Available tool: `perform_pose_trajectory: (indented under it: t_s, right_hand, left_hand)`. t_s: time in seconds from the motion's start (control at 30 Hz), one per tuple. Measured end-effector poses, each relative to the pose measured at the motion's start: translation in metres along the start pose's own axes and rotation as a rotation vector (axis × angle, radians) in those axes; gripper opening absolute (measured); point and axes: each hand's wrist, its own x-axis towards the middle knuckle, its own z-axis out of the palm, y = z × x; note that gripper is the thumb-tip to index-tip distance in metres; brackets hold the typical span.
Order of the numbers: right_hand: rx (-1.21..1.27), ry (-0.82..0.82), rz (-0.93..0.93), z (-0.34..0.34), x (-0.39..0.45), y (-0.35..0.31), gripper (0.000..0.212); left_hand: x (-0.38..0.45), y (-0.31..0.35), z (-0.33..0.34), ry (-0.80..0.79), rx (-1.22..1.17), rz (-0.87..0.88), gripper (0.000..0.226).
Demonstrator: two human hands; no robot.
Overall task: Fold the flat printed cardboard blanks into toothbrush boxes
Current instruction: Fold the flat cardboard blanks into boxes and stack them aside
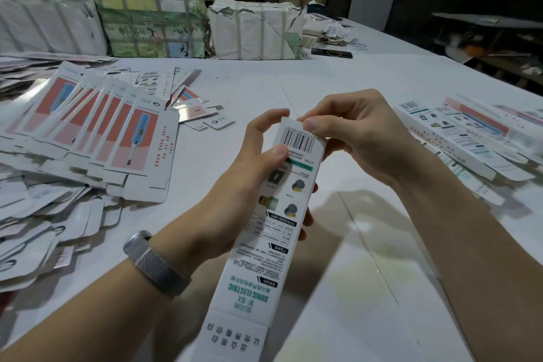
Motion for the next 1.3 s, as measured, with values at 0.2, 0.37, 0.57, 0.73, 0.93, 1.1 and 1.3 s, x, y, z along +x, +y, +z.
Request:
perform_pose_trajectory:
  t_s: [0.2, 0.37, 0.57, 0.73, 0.93, 1.1, 1.3]
  right_hand:
    - [0.033, -0.066, 0.016, -0.004, 0.0, 0.0, 0.021]
    - [-0.055, -0.084, -0.024, 0.0, -0.002, 0.001, 0.016]
    - [-0.015, -0.083, -0.059, 0.002, -0.002, -0.003, 0.021]
    - [0.04, -0.073, -0.006, 0.009, -0.002, 0.002, 0.026]
    - [-0.059, 0.019, 0.029, 0.025, 0.002, 0.007, 0.023]
    - [-0.431, 0.151, -0.132, 0.047, -0.002, 0.004, 0.053]
    - [-0.491, 0.123, -0.018, 0.043, -0.002, -0.001, 0.067]
  left_hand:
    - [0.005, -0.003, -0.01, -0.003, -0.04, -0.045, 0.029]
    - [-0.009, 0.005, -0.012, -0.03, -0.211, -0.129, 0.024]
    - [-0.01, 0.009, -0.005, 0.0, -0.205, -0.143, 0.013]
    - [-0.009, 0.012, -0.005, 0.077, -0.229, -0.096, 0.017]
    - [-0.002, 0.008, -0.004, 0.17, -0.108, 0.025, 0.014]
    - [-0.004, 0.016, -0.009, 0.186, -0.021, 0.155, 0.024]
    - [-0.001, 0.002, -0.02, 0.165, -0.024, 0.199, 0.051]
